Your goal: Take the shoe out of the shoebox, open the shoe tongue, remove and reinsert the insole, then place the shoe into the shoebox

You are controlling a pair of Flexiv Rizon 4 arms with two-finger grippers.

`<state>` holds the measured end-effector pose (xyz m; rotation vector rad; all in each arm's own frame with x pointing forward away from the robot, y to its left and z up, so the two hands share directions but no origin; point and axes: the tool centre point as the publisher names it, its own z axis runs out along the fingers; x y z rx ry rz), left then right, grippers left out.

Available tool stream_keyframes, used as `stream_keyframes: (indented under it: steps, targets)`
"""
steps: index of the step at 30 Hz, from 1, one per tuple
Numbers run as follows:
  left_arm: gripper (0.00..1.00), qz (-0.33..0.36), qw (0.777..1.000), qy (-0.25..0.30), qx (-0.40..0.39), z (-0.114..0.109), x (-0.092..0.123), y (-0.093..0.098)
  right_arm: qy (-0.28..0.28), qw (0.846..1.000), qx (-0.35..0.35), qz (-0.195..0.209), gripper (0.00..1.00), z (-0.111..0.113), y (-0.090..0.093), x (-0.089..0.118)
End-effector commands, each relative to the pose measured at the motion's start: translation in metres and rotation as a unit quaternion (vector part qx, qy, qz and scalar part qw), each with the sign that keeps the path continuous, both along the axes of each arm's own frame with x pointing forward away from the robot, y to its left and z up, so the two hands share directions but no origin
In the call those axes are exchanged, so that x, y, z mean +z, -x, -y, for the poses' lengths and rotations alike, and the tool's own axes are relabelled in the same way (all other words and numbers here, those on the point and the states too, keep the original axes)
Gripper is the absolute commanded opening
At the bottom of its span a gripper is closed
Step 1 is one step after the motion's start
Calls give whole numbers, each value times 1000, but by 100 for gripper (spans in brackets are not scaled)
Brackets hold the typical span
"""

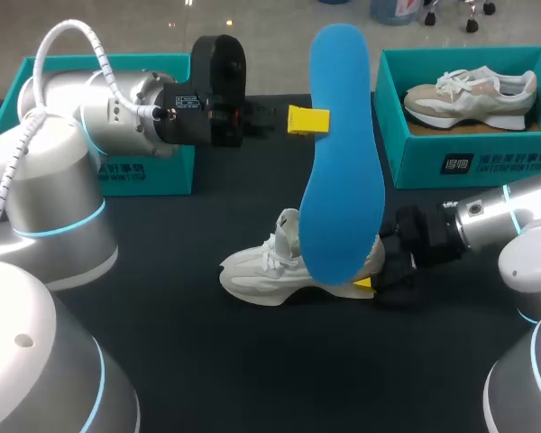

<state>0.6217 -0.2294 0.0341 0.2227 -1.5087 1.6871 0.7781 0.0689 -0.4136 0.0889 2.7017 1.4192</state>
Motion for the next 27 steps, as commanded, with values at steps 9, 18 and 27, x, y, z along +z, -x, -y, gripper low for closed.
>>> stream_keyframes:
  steps: [9, 18, 27]
  targets:
    - [0, 0, 1000, 0, 0, 1, 0, 0, 98, 995, -17, -12, 100, 8, 5, 25]
    - [0, 0, 1000, 0, 0, 1, 0, 0, 196, 978, -62, -26, 100, 21, 7, 38]
    - [0, 0, 1000, 0, 0, 1, 0, 0, 196, 978, -62, -26, 100, 21, 7, 38]
